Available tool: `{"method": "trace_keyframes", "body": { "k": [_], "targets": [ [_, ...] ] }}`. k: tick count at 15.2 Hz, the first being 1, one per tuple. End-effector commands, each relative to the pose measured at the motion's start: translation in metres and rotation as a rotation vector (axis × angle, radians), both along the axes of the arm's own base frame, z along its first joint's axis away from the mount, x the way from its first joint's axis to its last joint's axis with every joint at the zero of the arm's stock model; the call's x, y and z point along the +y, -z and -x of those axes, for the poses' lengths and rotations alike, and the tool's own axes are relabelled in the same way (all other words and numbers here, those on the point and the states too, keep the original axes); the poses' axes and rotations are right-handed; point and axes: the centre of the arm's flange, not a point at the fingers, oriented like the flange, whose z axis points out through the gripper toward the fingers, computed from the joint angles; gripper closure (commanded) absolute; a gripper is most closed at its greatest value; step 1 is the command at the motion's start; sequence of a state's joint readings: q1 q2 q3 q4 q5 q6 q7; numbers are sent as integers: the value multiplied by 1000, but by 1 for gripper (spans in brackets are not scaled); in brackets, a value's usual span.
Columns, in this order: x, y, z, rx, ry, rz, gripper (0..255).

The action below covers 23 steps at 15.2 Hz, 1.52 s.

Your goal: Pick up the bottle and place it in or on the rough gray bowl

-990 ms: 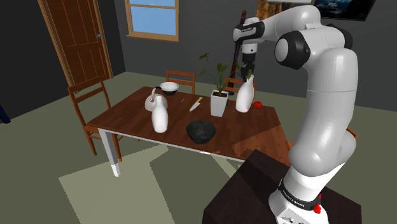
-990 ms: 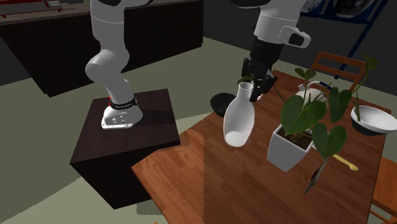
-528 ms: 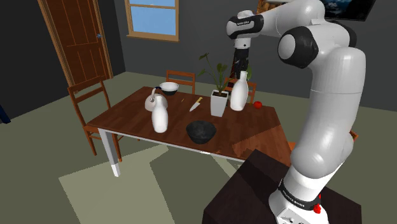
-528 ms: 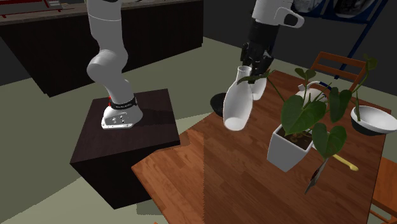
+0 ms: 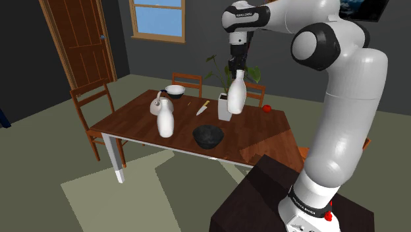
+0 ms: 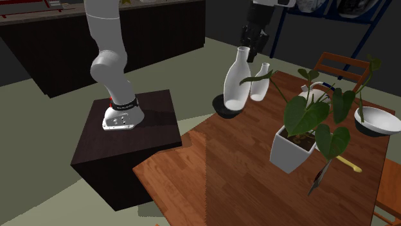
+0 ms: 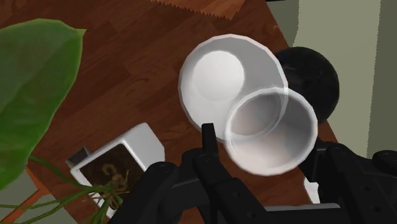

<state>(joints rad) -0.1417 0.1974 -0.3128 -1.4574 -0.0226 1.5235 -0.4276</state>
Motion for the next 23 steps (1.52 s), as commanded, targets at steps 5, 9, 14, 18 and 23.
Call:
{"method": "trace_keyframes", "body": {
  "k": [5,9,14,18,23],
  "targets": [
    [72,-23,-24,0,1,0,255],
    [120,-38,-40,0,1,0,255],
    [161,-41,-54,0,1,0,255],
    [161,-20,-54,0,1,0,255],
    [161,7,-54,0,1,0,255]
  ]
}}
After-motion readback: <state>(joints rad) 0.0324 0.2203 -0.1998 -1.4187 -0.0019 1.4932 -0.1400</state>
